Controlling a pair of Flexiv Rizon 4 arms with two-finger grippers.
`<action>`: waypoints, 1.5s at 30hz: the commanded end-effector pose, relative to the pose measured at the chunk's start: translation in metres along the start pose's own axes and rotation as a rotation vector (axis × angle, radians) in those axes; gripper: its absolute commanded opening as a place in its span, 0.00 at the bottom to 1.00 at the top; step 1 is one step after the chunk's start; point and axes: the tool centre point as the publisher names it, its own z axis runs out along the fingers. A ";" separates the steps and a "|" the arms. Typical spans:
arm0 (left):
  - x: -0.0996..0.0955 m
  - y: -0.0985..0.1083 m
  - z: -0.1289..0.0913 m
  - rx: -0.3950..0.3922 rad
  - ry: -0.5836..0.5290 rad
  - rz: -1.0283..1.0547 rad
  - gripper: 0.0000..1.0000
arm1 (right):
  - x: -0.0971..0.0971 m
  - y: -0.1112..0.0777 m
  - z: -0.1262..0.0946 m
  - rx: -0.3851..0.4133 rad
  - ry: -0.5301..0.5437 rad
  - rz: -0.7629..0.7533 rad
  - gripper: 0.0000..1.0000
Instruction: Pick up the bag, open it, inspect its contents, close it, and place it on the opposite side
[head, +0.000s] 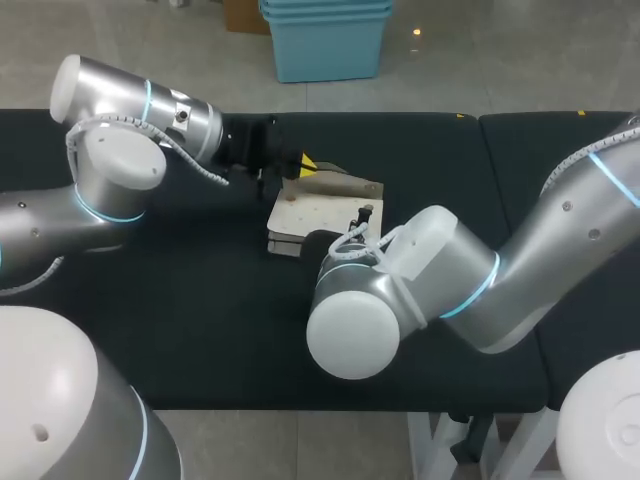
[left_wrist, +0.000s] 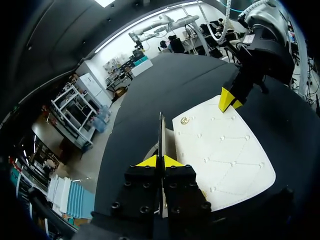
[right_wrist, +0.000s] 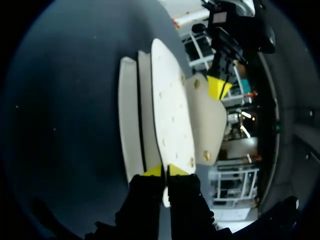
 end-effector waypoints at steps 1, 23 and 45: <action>0.016 -0.001 -0.001 0.010 -0.001 0.036 0.00 | 0.004 -0.003 0.002 -0.014 -0.011 0.001 0.00; 0.064 0.000 0.003 0.026 0.080 0.158 0.00 | 0.004 -0.003 0.002 -0.014 -0.011 0.001 0.00; 0.067 0.010 0.017 -0.020 0.091 0.168 0.00 | 0.004 -0.003 0.002 -0.014 -0.011 0.001 0.00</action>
